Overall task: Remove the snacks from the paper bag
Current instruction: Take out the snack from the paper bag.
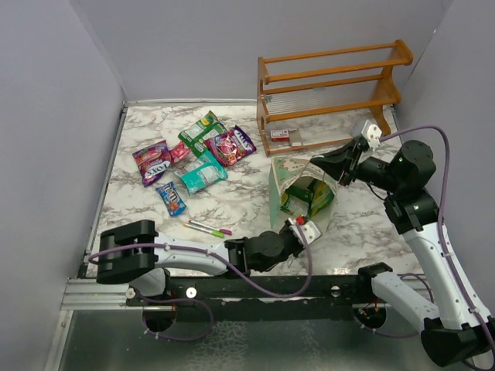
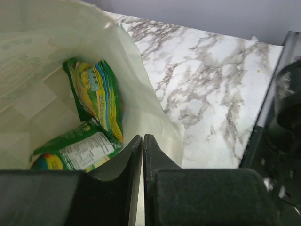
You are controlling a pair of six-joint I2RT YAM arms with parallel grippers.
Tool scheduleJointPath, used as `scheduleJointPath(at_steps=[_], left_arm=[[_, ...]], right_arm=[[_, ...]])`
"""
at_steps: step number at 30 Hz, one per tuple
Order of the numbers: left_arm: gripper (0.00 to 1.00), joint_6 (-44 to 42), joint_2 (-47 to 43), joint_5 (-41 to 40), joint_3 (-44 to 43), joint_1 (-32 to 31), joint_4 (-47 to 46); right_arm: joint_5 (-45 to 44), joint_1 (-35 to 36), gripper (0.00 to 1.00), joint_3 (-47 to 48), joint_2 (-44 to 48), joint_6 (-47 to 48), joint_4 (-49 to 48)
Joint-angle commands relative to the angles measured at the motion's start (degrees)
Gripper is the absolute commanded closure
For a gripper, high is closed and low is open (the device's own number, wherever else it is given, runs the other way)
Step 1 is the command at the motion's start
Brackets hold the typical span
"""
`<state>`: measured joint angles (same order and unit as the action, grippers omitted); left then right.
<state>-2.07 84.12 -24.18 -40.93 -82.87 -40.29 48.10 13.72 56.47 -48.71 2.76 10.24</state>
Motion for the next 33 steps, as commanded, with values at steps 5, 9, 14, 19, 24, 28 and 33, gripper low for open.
scheduleJointPath(at_steps=[5, 9, 14, 19, 24, 28, 33], left_arm=[[0.96, 2.3, 12.1, -6.1, -14.5, 3.1, 5.8], [0.88, 3.1, 17.4, -6.6, -18.8, 5.1, 7.0], [0.77, 7.6, 19.6, -3.6, -19.3, 8.5, 6.7], [0.63, 8.0, 21.0, -0.4, -18.2, 9.9, 4.0], [0.55, 8.0, 21.2, 1.4, -16.4, 9.9, 0.8], [0.48, 7.3, 22.4, 1.0, -17.1, 9.9, 0.1], [0.45, 3.1, 27.7, -2.1, -19.7, 10.0, -1.8]], right_arm=[[0.7, 0.0, 0.98, 3.8, 0.0, -2.9, -1.5], [0.9, 0.0, 0.98, 5.1, 0.0, -2.7, -0.5], [1.4, 0.0, 0.98, 5.6, 0.2, -2.6, -0.2], [1.6, 0.0, 0.98, 5.5, 0.5, -2.4, -0.1], [1.8, 0.0, 0.98, 5.5, 0.5, -2.5, 0.1], [1.7, 0.0, 0.98, 5.3, 0.7, -2.7, -0.1], [2.2, 0.0, 0.98, 5.6, 0.7, -3.6, -0.5]])
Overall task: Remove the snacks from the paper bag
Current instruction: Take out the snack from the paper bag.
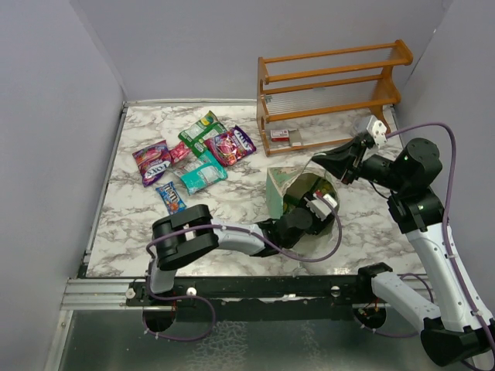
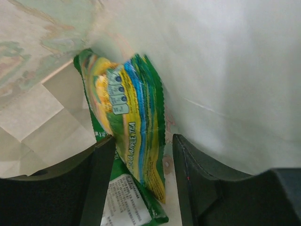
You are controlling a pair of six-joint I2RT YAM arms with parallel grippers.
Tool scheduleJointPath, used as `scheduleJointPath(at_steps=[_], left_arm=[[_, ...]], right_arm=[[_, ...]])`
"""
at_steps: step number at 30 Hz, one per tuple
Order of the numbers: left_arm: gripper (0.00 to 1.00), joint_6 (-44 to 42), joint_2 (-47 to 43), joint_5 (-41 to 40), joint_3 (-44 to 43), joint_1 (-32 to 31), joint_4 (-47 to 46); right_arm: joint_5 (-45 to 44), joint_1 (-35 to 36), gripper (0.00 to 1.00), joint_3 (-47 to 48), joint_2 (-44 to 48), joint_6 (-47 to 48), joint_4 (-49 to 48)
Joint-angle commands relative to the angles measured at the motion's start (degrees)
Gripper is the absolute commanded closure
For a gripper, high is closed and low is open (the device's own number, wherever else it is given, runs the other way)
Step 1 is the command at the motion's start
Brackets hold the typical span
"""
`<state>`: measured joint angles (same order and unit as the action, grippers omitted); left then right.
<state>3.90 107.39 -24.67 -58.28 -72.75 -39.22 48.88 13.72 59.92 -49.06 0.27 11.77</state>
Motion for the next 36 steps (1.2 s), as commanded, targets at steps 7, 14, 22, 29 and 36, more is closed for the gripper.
scheduleJointPath(at_steps=[7, 14, 22, 29, 36], left_arm=[[0.63, -4.3, 4.9, -4.1, -2.6, 1.6, -3.1], [0.96, -4.3, -5.4, 2.2, 2.7, 1.6, -1.5], [1.0, -0.2, -19.8, 12.1, 7.7, 1.5, 5.8], [1.0, -3.6, -28.7, 21.9, 8.3, 0.9, 14.8], [1.0, -11.9, -43.7, 39.4, 9.2, 0.7, 23.4]], right_arm=[[1.0, 0.0, 0.98, 2.9, 1.8, 0.1, -0.5], [-1.4, 0.0, 0.98, -0.4, 2.8, 2.1, -0.2], [-5.1, 0.0, 0.98, -3.6, 3.9, 4.3, -0.6], [-8.3, 0.0, 0.98, -4.8, 3.8, 3.3, -2.3], [-19.0, 0.0, 0.98, -5.4, 6.0, 1.9, -3.6]])
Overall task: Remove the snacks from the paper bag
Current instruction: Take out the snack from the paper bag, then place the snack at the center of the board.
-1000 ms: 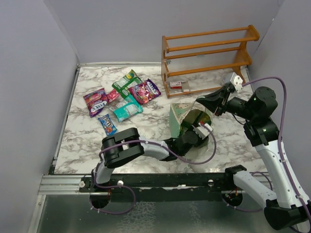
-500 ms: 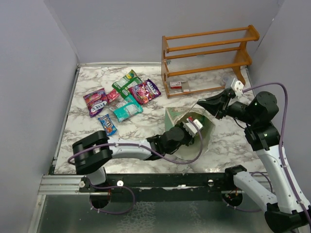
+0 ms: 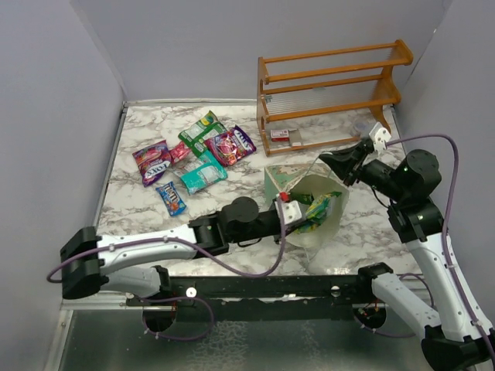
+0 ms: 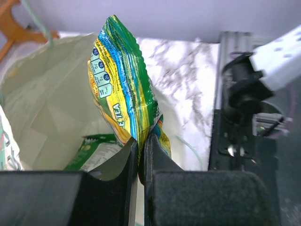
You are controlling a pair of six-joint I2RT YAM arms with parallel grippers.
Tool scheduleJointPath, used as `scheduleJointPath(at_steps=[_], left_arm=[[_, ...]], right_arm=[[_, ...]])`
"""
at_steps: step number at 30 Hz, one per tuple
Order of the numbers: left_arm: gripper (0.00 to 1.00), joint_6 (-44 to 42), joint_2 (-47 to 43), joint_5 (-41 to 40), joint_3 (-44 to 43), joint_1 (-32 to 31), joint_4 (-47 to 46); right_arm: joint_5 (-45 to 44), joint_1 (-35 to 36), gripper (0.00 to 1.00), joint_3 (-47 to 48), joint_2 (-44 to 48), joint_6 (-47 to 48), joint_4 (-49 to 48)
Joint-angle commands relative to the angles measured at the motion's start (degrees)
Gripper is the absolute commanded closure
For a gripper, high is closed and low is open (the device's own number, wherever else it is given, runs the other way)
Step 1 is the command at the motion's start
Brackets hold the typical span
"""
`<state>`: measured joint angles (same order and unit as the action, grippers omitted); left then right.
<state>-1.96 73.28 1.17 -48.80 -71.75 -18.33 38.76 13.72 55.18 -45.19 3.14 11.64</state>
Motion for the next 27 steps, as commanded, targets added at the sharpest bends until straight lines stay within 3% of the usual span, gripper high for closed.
scheduleJointPath(at_steps=[1, 5, 8, 12, 14, 20, 23, 27], left_arm=[[1.0, -7.2, -12.0, 14.9, 0.0, -0.3, 3.3], [1.0, -10.5, -21.6, 14.6, 0.1, -0.2, 7.0], [1.0, -12.2, -26.1, 9.4, -1.8, -0.2, 11.1], [1.0, -15.4, -27.3, -3.3, -6.3, -0.2, 17.6], [1.0, -16.6, -27.2, -13.4, -7.5, -0.2, 18.3], [1.0, -20.9, -28.8, -46.7, -2.4, 0.5, 7.2], [1.0, -22.0, -28.1, -53.6, 0.2, 3.5, 6.7], [1.0, -13.4, -26.7, -54.1, 4.6, 10.4, 13.1]], right_arm=[[-10.3, 0.0, 0.98, -1.0, 2.6, -1.1, -3.7], [-13.9, 0.0, 0.98, -2.4, 4.6, -1.1, -4.4], [-14.8, 0.0, 0.98, -3.2, 5.9, -0.7, -4.5], [-15.3, 0.0, 0.98, -3.4, 7.0, 0.3, -4.1], [-15.5, 0.0, 0.98, -3.3, 7.3, 0.6, -4.0], [-15.4, 0.0, 0.98, -2.8, 7.4, 1.0, -3.4], [-15.0, 0.0, 0.98, -2.9, 7.4, 0.9, -3.5], [-14.3, 0.0, 0.98, -3.3, 7.4, 0.5, -4.0]])
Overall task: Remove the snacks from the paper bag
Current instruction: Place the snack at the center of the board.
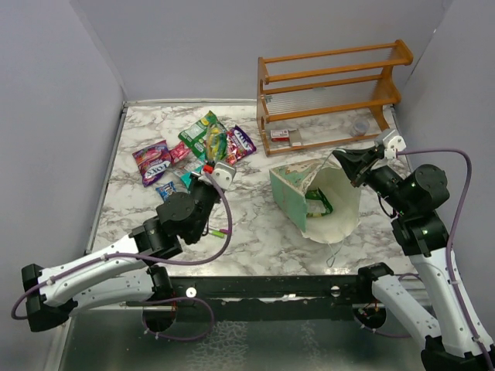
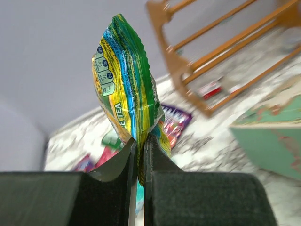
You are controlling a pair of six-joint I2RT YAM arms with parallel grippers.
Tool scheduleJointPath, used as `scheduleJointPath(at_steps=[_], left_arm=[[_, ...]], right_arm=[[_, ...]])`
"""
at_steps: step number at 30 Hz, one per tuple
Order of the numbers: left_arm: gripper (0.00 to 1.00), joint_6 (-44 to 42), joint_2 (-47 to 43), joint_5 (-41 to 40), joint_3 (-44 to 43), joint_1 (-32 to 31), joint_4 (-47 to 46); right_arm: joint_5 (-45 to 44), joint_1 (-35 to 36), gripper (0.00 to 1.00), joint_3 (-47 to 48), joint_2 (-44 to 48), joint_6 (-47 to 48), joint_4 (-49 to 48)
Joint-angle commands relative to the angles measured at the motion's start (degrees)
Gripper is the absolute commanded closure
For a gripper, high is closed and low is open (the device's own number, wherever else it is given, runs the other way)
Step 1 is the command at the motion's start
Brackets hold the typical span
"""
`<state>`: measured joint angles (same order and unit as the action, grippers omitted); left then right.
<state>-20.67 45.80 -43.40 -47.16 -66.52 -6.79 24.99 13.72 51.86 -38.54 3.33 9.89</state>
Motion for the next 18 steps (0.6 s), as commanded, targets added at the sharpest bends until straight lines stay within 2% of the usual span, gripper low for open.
scheduleJointPath(at_steps=[1, 5, 7, 13, 18], left_arm=[[1.0, 8.4, 1.5, -9.5, 4.0, 6.7, 5.0], [1.0, 19.8, 7.4, -8.9, 5.7, 11.4, 14.6], [1.0, 22.8, 9.9, -8.5, 6.1, 12.4, 16.0], [1.0, 24.4, 18.3, -3.0, 7.4, 13.3, 12.4], [1.0, 26.5, 27.9, -1.8, 4.5, 13.5, 15.1]], right_arm=[[-0.3, 0.0, 0.98, -0.1, 0.7, 0.1, -2.4], [0.4, 0.0, 0.98, 0.3, 0.7, -0.3, -2.3], [0.4, 0.0, 0.98, 0.4, 0.9, -0.2, -2.0], [0.7, 0.0, 0.98, 0.6, 1.4, -0.3, -1.8], [0.6, 0.0, 0.98, 1.0, 1.8, -0.3, -0.9]])
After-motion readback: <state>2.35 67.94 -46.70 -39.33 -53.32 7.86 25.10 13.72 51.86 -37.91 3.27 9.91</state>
